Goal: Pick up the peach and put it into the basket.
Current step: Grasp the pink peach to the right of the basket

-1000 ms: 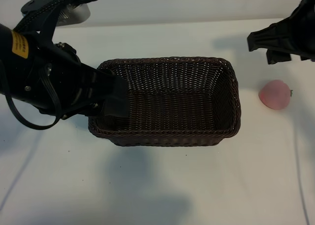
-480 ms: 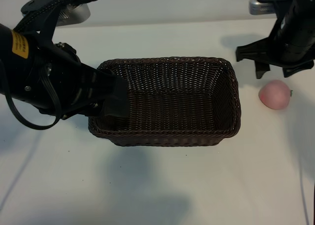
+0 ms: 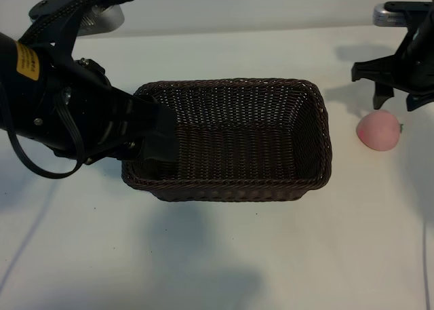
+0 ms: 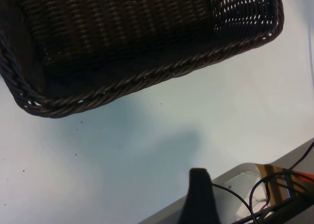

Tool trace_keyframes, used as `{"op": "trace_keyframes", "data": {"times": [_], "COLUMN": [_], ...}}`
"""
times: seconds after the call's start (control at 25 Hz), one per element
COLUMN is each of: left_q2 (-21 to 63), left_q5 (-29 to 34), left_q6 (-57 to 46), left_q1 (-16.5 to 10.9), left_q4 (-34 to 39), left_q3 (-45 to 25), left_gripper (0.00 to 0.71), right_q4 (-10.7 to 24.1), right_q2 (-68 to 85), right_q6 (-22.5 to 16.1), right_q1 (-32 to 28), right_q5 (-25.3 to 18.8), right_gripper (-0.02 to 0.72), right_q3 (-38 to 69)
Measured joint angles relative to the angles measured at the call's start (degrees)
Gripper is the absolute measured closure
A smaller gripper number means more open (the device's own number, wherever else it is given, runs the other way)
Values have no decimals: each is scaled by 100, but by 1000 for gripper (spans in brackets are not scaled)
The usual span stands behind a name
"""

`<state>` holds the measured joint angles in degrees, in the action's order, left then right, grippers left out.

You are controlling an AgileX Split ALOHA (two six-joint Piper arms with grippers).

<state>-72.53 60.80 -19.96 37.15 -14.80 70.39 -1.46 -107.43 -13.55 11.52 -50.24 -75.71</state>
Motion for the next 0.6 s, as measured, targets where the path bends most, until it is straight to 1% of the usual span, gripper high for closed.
{"op": "trace_keyframes", "data": {"times": [0.08,0.16,0.24,0.32,0.48,0.6], "left_q2": [0,0,0,0,0,0], "left_q5": [0,0,0,0,0,0], "left_q6": [0,0,0,0,0,0], "left_q1": [0,0,0,0,0,0], "left_q4": [0,0,0,0,0,0], "left_q3": [0,0,0,0,0,0], "left_gripper": [179,179,179,179,179,179], "right_q4": [-43,-181,-391,-489,-437,-406], "right_q2": [-108,-235,-376,-498,-727,-840], "right_q6": [121,273,433,514,531,531], "right_q1": [-69,-84,-84,-84,-84,-84], "right_q5": [20,50,79,141,271,348], "right_gripper": [208,208,208,208,214,240], "right_q3": [0,0,0,0,0,0]}}
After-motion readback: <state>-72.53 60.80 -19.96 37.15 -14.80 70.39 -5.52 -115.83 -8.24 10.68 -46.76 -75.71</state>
